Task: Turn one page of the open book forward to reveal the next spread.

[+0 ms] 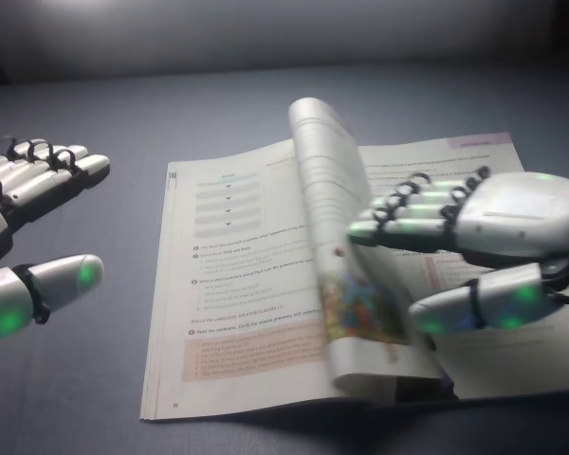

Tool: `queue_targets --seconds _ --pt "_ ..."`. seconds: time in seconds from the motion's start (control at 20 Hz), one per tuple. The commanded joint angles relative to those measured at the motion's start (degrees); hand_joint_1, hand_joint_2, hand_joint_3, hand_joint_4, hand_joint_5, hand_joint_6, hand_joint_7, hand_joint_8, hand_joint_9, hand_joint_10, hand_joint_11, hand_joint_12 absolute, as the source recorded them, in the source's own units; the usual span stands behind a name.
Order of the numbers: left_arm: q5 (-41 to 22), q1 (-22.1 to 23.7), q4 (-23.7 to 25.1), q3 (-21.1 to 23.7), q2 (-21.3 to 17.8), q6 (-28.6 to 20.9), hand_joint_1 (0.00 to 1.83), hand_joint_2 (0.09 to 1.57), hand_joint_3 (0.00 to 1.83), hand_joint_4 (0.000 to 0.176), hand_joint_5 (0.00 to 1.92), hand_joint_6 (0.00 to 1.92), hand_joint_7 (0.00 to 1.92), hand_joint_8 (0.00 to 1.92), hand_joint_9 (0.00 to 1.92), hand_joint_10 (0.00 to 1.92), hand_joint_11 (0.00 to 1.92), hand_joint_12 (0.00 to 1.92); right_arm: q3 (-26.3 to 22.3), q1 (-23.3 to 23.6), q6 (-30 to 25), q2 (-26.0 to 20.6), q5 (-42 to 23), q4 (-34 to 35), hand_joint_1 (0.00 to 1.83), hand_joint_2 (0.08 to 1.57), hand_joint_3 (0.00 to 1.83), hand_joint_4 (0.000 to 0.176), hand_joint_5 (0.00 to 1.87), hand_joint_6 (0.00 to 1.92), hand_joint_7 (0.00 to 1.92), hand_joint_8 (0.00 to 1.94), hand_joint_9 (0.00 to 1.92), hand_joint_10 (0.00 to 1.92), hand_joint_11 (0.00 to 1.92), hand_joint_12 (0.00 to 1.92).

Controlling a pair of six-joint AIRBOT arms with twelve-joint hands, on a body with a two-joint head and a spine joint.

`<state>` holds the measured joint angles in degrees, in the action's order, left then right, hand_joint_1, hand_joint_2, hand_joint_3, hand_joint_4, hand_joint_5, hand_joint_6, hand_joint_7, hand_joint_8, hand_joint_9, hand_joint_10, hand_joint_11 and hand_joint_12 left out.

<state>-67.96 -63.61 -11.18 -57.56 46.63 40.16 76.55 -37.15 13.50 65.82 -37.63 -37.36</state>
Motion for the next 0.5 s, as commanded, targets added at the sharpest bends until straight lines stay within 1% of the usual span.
queue_targets --seconds 0.0,0.05,0.15,0.2,0.35,0.4,0.45 --pt "-7.2 0.8 -0.7 -0.4 -0.2 -0.3 0.00 1.36 0.00 0.000 0.10 0.00 0.06 0.00 0.05 0.00 0.03 0.01 0.2 1.2 0.2 0.6 -7.3 2.8 0.00 1.30 0.00 0.000 0.08 0.02 0.09 0.01 0.07 0.02 0.05 0.04" --pt "-7.4 0.8 -0.8 -0.4 -0.4 -0.3 0.00 1.36 0.00 0.000 0.10 0.00 0.06 0.00 0.05 0.00 0.02 0.01 0.3 1.8 0.8 2.0 -7.3 2.8 0.00 1.34 0.01 0.000 0.12 0.01 0.12 0.01 0.11 0.01 0.09 0.05" --pt "-7.9 0.9 -1.0 -0.6 -0.6 -0.3 0.00 1.35 0.00 0.000 0.10 0.00 0.06 0.00 0.05 0.00 0.02 0.01 0.9 2.0 1.0 4.7 -7.5 2.3 0.00 1.36 0.01 0.000 0.10 0.00 0.12 0.01 0.11 0.01 0.10 0.05" --pt "-8.1 1.1 -1.1 -0.7 -0.6 -0.3 0.00 1.32 0.00 0.000 0.09 0.00 0.05 0.00 0.04 0.00 0.00 0.00 1.0 2.0 1.0 6.1 -7.6 1.8 0.00 1.34 0.00 0.000 0.10 0.00 0.12 0.01 0.11 0.01 0.09 0.05" --pt "-8.2 1.5 -1.4 -1.1 -0.6 -0.3 0.00 1.31 0.00 0.000 0.09 0.00 0.06 0.00 0.04 0.00 0.00 0.00 0.5 2.8 -0.5 7.9 -9.4 -1.1 0.00 1.33 0.00 0.000 0.11 0.00 0.12 0.00 0.11 0.00 0.08 0.04" --pt "-8.3 1.5 -1.7 -1.4 -0.6 -0.3 0.00 1.30 0.00 0.000 0.10 0.01 0.06 0.01 0.05 0.01 0.00 0.00 -0.2 3.6 -1.4 7.9 -10.4 -3.0 0.00 1.34 0.00 0.000 0.17 0.01 0.18 0.01 0.15 0.01 0.10 0.05" --pt "-8.4 1.6 -2.1 -1.6 -0.8 -0.3 0.00 1.30 0.00 0.000 0.11 0.01 0.08 0.01 0.06 0.01 0.01 0.00 -1.3 4.0 -2.1 7.9 -11.9 -4.8 0.00 1.33 0.00 0.000 0.17 0.00 0.18 0.00 0.13 0.00 0.06 0.03"
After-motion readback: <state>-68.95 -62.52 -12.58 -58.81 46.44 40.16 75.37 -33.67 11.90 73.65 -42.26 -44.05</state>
